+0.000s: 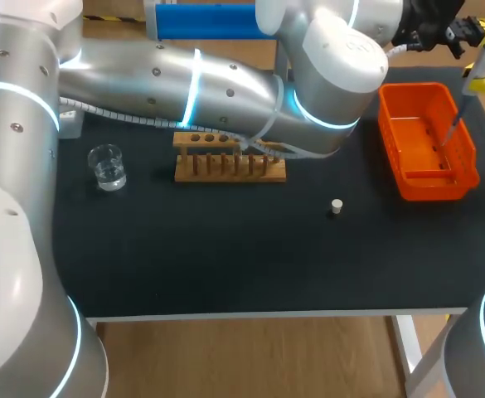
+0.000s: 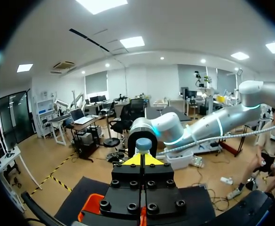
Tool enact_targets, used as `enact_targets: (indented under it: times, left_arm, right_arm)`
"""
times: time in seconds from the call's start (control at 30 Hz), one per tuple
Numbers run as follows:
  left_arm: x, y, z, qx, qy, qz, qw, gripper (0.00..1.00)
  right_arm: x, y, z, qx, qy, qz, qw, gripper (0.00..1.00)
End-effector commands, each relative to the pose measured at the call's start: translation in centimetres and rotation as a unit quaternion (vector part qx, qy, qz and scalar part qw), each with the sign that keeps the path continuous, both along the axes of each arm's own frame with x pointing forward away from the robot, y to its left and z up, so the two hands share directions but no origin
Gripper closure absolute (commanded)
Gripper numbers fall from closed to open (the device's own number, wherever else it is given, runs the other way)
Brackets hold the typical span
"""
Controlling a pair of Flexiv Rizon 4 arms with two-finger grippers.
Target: Invert the test tube, pick up the pipette, mount the tip to pipette, aspirate from beaker and dispense into the tube, eject the tip, return the pipette, and cap with the stopper.
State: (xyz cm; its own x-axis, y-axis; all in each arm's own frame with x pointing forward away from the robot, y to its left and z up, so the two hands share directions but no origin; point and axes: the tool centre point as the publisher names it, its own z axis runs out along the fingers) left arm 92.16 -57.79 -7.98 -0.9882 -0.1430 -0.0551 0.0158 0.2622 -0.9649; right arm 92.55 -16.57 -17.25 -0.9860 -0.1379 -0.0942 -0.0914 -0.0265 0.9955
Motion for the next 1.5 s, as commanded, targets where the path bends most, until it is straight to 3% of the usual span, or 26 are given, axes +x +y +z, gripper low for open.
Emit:
enact_targets:
  times: [0.03, 1.2, 1.5]
  left_arm:
    - [0.1, -0.4, -1.5, -0.071, -0.009, -0.004, 0.997, 1.0]
    - [0.1, -0.7, -3.3, -0.06, 0.007, 0.0, 0.998, 1.0]
    - [0.1, -0.5, -3.0, -0.061, 0.005, 0.002, 0.998, 1.0]
  right_arm:
    - [0.2, -0.1, 0.9, -0.001, 0.0, 0.003, 1.0, 1.0]
    - [0.2, -0.1, 0.9, -0.001, 0.0, 0.003, 1.0, 1.0]
    - [0.2, -0.1, 0.9, -0.001, 0.0, 0.003, 1.0, 1.0]
